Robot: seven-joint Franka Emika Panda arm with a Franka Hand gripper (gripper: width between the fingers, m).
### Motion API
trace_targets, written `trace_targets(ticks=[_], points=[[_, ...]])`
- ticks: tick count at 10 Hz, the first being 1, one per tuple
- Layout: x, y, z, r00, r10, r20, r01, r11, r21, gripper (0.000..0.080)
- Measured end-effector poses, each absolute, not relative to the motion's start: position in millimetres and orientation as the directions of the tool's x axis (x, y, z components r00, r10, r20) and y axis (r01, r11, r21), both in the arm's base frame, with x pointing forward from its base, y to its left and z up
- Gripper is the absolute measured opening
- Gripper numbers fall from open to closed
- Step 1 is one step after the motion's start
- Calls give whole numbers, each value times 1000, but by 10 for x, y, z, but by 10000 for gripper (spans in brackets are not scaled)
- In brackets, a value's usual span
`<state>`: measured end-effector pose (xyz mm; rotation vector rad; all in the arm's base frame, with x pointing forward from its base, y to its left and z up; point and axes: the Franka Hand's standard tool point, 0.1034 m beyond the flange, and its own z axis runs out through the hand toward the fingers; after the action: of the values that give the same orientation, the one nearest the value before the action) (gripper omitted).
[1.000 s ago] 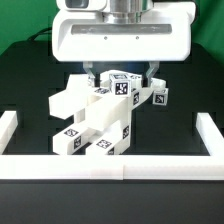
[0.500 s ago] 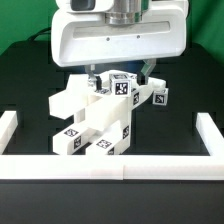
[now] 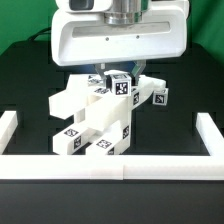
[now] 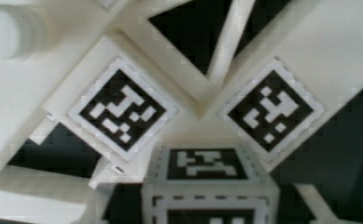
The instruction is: Assemble chair
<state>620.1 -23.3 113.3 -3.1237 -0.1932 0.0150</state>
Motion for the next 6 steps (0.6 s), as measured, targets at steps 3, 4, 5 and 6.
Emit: trace_targets(ticks=[3, 4, 5, 6], points=[[6200, -228, 1129, 989, -144, -12, -144, -989, -12, 284], [6200, -228, 1129, 977, -211, -13, -211, -977, -11, 284], [6200, -226, 1128, 963, -268, -14, -268, -963, -11, 285], [6200, -225, 1128, 935, -354, -15, -354, -935, -10, 285]])
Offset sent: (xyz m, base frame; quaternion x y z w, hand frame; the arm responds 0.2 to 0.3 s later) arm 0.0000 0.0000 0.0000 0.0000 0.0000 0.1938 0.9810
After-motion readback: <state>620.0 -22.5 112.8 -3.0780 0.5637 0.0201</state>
